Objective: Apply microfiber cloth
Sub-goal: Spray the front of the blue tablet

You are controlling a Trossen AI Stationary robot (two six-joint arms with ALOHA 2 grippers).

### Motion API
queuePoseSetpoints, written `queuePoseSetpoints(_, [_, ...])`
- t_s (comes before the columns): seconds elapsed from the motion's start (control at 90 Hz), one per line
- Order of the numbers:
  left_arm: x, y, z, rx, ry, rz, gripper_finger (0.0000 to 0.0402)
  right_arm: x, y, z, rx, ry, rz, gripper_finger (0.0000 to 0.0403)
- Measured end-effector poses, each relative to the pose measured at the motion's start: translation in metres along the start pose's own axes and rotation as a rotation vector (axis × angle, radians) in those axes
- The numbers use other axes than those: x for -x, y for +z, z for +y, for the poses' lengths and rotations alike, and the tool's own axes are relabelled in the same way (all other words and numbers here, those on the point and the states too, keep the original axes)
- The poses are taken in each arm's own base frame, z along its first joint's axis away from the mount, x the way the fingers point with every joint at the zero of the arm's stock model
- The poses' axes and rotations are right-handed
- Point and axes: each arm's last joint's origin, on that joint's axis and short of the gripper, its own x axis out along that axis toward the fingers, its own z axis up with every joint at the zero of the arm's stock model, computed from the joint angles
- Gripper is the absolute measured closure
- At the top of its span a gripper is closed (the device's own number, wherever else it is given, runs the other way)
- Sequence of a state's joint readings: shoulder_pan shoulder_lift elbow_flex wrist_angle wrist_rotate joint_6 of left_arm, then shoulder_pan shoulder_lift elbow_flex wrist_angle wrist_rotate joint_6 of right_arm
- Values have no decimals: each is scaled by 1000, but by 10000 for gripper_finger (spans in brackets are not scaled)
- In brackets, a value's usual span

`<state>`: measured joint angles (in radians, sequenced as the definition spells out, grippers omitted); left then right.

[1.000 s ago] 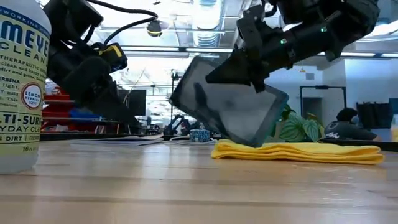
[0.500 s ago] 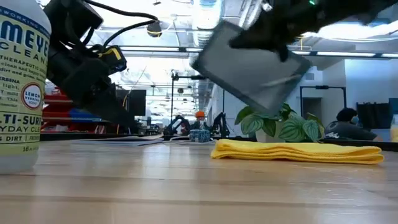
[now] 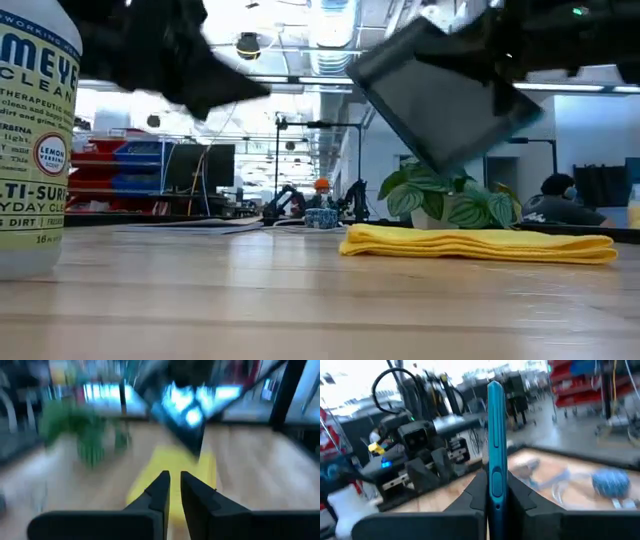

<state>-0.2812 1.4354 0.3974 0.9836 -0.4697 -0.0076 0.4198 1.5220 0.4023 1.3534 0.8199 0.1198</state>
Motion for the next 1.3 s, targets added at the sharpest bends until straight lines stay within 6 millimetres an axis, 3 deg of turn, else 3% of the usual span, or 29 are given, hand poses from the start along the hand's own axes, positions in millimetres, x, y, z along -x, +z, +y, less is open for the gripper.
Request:
queuePoseSetpoints(0.233, [-20,11,20,56,-79,-57,306,-38,12,18,101,115,-79,391])
queuePoseSetpoints(0.389, [-28,19,25,60,-153,-77,262,-51,19,22,161,103,-110,391])
queuePoseSetpoints(0.667, [-41,44,21,16,-182,-135,250,-60,21,24,160,161,-86,389])
queuePoseSetpoints(0.833, [-47,53,17,-13,-203,-133,276,-61,21,25,191,160,-81,387])
queuePoseSetpoints(1.033, [-48,53,10,-52,-221,-95,385,-59,16,28,240,176,-25,377])
queuePoseSetpoints(1.3, [-46,50,6,-69,-196,-51,396,-48,9,23,379,157,244,344])
